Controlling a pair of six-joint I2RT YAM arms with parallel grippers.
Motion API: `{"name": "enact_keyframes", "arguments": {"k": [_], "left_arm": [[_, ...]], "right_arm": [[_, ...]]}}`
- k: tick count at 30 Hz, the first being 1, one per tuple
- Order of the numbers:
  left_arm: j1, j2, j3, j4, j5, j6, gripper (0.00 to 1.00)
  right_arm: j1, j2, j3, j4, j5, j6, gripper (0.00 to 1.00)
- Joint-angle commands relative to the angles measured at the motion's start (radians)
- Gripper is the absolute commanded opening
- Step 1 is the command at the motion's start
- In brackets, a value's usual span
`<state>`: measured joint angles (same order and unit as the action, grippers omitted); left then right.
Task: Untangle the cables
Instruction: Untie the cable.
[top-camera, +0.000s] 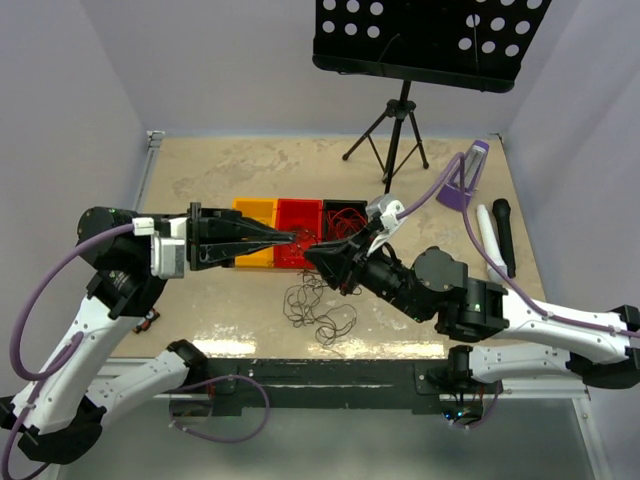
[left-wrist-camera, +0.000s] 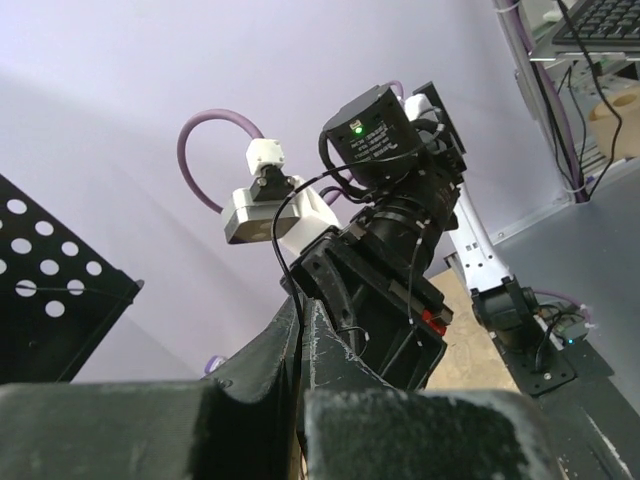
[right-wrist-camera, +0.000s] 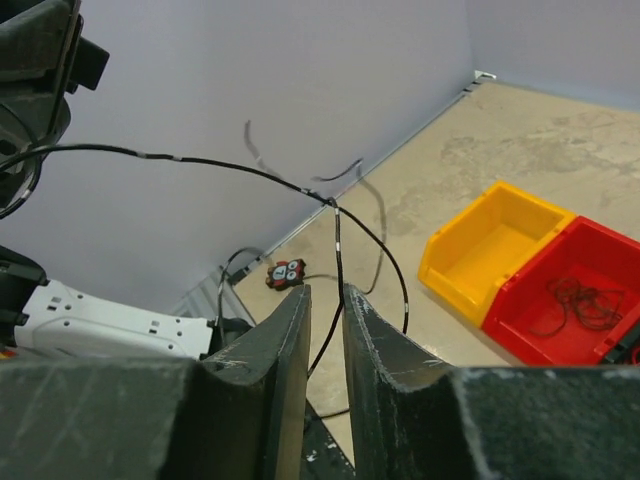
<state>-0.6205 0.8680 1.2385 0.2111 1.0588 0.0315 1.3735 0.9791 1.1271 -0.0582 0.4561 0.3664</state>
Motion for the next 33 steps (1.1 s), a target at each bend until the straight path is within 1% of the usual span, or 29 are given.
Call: {"name": "enact_keyframes", "arguments": {"k": [1, 3, 7, 9, 11, 13, 14, 16, 17, 18, 19, 21, 23, 26, 29, 33], "left_arm": [[0.019, -0.011, 0.036, -0.003, -0.010, 0.028, 0.00], [0.024, -0.014, 0.030, -0.001, -0.011, 0.031, 0.00], [0.028, -0.014, 0.022, 0.001, -0.008, 0.062, 0.00], [0.030, -0.012, 0.016, -0.024, -0.028, 0.111, 0.00], [0.030, -0.014, 0.000, -0.074, -0.069, 0.175, 0.00], [0.030, -0.012, -0.020, -0.137, -0.147, 0.252, 0.00], [0.031, -0.011, -0.033, -0.157, -0.198, 0.280, 0.00], [0.031, -0.008, -0.062, -0.177, -0.320, 0.320, 0.00], [0.031, -0.004, -0.083, -0.179, -0.374, 0.333, 0.00], [0.031, 0.003, -0.092, -0.187, -0.423, 0.358, 0.00], [0.030, 0.014, -0.103, -0.194, -0.475, 0.366, 0.00], [0.030, 0.034, -0.131, -0.179, -0.558, 0.357, 0.00], [0.033, 0.052, -0.183, -0.129, -0.611, 0.343, 0.00], [0.036, 0.092, -0.269, 0.015, -0.681, 0.314, 0.00], [0.051, 0.164, -0.303, 0.085, -0.723, 0.314, 0.00], [0.099, 0.238, -0.341, 0.158, -0.723, 0.311, 0.00]], "right_arm": [[-0.004, 0.004, -0.016, 0.050, -0.046, 0.023, 0.26], [-0.002, -0.002, -0.033, 0.052, -0.060, 0.032, 0.28], [-0.002, 0.000, -0.064, 0.119, -0.083, 0.055, 0.29], [-0.002, 0.018, -0.063, 0.142, -0.083, 0.051, 0.29], [-0.002, 0.061, -0.044, 0.149, -0.042, 0.042, 0.28], [-0.013, 0.102, -0.024, 0.162, -0.001, 0.028, 0.24], [-0.022, 0.125, -0.014, 0.166, 0.010, 0.022, 0.20], [-0.065, 0.171, 0.008, 0.173, -0.011, 0.014, 0.11], [-0.106, 0.191, 0.020, 0.173, -0.026, 0.022, 0.04], [-0.138, 0.210, 0.022, 0.179, -0.048, 0.023, 0.01], [-0.169, 0.222, 0.014, 0.193, -0.072, 0.019, 0.00], [-0.204, 0.243, -0.006, 0.239, -0.079, -0.015, 0.00], [-0.235, 0.279, -0.021, 0.285, -0.077, -0.049, 0.00], [-0.278, 0.335, -0.020, 0.323, -0.057, -0.070, 0.00], [-0.332, 0.381, -0.024, 0.369, -0.080, -0.081, 0.00], [-0.408, 0.450, -0.035, 0.428, -0.137, -0.075, 0.00]]}}
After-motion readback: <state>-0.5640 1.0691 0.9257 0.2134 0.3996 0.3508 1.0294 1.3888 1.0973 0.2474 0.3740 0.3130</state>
